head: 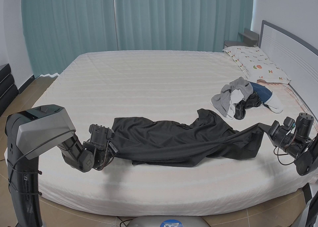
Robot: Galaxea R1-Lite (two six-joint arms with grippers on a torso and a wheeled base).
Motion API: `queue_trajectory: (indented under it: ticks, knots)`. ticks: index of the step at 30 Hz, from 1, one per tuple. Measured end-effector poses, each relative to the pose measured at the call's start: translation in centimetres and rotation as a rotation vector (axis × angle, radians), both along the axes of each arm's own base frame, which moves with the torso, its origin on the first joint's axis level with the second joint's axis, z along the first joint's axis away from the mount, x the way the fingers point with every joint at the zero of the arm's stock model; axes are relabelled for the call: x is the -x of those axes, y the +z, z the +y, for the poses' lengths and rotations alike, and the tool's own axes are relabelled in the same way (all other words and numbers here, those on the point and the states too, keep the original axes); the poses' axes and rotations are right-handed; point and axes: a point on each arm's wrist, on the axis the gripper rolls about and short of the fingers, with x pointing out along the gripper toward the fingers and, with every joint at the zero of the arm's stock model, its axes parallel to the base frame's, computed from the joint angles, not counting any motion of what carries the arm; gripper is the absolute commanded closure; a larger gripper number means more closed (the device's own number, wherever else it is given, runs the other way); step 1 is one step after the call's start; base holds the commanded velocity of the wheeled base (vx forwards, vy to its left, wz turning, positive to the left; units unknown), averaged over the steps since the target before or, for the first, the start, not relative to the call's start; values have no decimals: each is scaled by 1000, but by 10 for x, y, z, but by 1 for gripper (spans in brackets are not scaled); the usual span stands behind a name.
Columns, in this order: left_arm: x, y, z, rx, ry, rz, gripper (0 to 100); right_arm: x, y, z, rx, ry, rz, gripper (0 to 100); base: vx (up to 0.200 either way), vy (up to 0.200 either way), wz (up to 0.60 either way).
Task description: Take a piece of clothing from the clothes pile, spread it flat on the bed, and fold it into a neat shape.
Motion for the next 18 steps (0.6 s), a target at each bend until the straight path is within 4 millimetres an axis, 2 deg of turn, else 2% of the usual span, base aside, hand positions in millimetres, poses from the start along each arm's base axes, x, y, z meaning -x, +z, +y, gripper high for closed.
queue_trajectory:
  ticks: [3, 5, 8, 12, 14, 18]
  knots:
    - [-8, 11, 1, 0, 0, -1, 100, -9, -5, 3, 0, 9, 26, 100, 0, 0, 0]
    - [-20, 24, 3, 10, 11, -25, 100, -22, -6, 7, 2, 11, 30, 100, 0, 0, 0]
    - [-36, 43, 5, 32, 34, -71, 100, -42, 3, 9, 10, -20, -14, 100, 0, 0, 0]
    - [-54, 81, 13, 98, 85, -180, 100, -75, 35, 9, 3, -117, -166, 100, 0, 0, 0]
    - [-58, 105, 19, 143, 113, -248, 100, -88, 58, 7, -14, -169, -276, 100, 0, 0, 0]
    - [-55, 173, 40, 247, 150, -459, 100, -99, 110, 3, -57, -230, -521, 100, 0, 0, 0]
